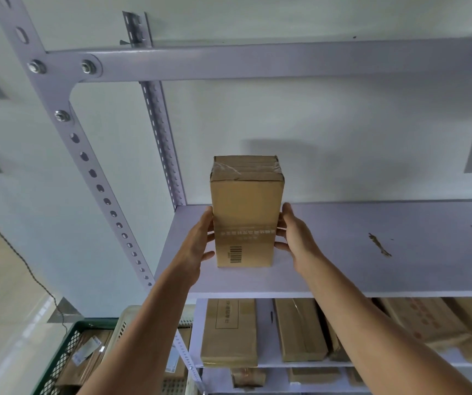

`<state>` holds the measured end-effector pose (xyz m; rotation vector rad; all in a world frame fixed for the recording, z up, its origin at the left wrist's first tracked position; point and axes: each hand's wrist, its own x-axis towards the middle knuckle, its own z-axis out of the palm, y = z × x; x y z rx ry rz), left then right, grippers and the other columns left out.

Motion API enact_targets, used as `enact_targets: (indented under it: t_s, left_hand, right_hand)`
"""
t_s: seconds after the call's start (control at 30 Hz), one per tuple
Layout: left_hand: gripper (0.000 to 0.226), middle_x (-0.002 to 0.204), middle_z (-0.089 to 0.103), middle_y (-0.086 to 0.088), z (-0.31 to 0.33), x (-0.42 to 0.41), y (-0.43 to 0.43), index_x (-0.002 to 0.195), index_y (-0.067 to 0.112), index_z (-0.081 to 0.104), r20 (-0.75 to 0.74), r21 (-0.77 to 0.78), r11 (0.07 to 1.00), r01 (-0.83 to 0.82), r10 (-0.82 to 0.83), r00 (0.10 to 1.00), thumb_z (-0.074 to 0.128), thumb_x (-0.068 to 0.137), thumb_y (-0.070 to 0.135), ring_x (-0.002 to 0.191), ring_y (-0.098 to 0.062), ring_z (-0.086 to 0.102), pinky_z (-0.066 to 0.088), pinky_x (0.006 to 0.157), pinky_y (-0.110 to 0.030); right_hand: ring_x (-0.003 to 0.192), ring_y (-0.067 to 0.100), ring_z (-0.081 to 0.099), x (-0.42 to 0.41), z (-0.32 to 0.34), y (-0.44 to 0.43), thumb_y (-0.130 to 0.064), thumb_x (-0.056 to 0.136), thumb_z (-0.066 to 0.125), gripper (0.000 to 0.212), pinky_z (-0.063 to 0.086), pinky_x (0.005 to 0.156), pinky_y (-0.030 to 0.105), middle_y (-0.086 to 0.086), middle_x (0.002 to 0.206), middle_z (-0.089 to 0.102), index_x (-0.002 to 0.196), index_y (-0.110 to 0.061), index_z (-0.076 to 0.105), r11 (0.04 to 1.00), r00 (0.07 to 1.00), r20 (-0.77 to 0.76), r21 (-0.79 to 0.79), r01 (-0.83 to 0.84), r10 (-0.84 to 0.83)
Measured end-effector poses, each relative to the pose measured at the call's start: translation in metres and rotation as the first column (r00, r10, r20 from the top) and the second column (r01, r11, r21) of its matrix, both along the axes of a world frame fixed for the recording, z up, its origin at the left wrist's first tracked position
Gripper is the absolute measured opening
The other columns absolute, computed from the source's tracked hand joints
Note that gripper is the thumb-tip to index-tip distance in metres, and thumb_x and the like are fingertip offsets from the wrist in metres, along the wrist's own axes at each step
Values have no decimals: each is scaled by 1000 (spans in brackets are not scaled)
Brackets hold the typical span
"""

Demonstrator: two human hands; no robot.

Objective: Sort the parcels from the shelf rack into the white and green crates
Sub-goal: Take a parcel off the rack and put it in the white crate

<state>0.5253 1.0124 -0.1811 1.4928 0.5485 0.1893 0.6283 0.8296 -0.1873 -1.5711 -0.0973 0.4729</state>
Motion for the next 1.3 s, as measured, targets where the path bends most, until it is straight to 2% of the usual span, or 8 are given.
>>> enact_targets:
  t_s: [0.23, 0.37, 0.47, 0.6, 0.67, 0.83, 1.0, 1.3]
  left_hand:
    - [43, 130, 69, 10, 4, -1, 2, 112, 42, 70, 80, -34, 998, -57, 60, 995, 35, 109, 66, 136, -21, 57, 40, 118, -57]
    - [54, 141, 70, -13, -5, -1, 0, 130, 25, 72, 118, -79, 997, -20, 30, 993, 35, 112, 60, 141, -36, 58, 36, 122, -63]
    - [65, 153, 62, -13, -9, -1, 0, 152, 25, 61, 138, -106, 994, 21, -6, 990, 30, 111, 65, 149, -37, 51, 30, 125, -69]
    - [74, 146, 69, -10, -15, -3, -1, 144, 24, 67, 159, -127, 990, 59, -39, 987, 24, 108, 71, 143, -35, 57, 34, 124, -67]
    - [75, 142, 70, -14, -19, -3, 0, 144, 17, 66, 164, -136, 988, 69, -47, 985, 23, 109, 68, 139, -38, 60, 38, 122, -66]
    - [68, 141, 71, -14, -16, -5, -2, 140, 17, 63, 208, -187, 982, 37, 3, 978, 29, 108, 66, 135, -36, 65, 49, 116, -58]
    - [65, 147, 65, -19, -13, -5, -8, 146, 20, 58, 329, -185, 973, 137, -70, 942, 28, 110, 65, 137, -44, 61, 51, 112, -64]
    - [61, 157, 59, -9, -17, -14, -10, 160, 34, 47, 446, -200, 939, 281, -168, 879, 10, 116, 53, 145, -33, 57, 54, 112, -48]
  right_hand:
    - [88, 0, 77, 1, -1, 0, -57, 112, 32, 55, 59, 92, 35, -5, 104, 82, 108, -27, 77, 984, 993, -28, 132, 119, -116]
    - [117, 24, 73, -6, 1, 6, -64, 108, 34, 64, 57, 104, 47, 10, 122, 78, 125, -19, 76, 976, 990, -70, 171, 135, -125]
    - [116, 30, 73, -9, -1, 9, -65, 107, 40, 59, 56, 106, 55, 8, 121, 79, 124, -22, 76, 951, 980, -152, 259, 169, -132]
    - [97, 36, 73, -13, -6, 10, -55, 106, 48, 47, 57, 97, 61, 8, 93, 78, 98, -17, 75, 943, 982, -151, 295, 152, -111]
    - [101, 39, 72, -16, -7, 10, -55, 107, 48, 45, 56, 96, 61, 12, 101, 78, 97, -19, 74, 939, 989, -108, 320, 127, -97]
    - [110, 33, 76, -21, -11, 11, -59, 104, 43, 44, 63, 89, 49, 14, 121, 78, 110, -34, 79, 923, 998, -40, 382, 52, -40]
    - [124, 39, 68, -25, -15, 14, -54, 110, 36, 48, 51, 109, 64, 17, 132, 72, 140, -30, 65, 930, 993, -20, 348, 117, -117]
    - [126, 45, 64, -35, -13, 14, -49, 109, 36, 52, 47, 109, 70, 27, 136, 64, 146, -18, 56, 947, 990, 59, 303, 104, -128]
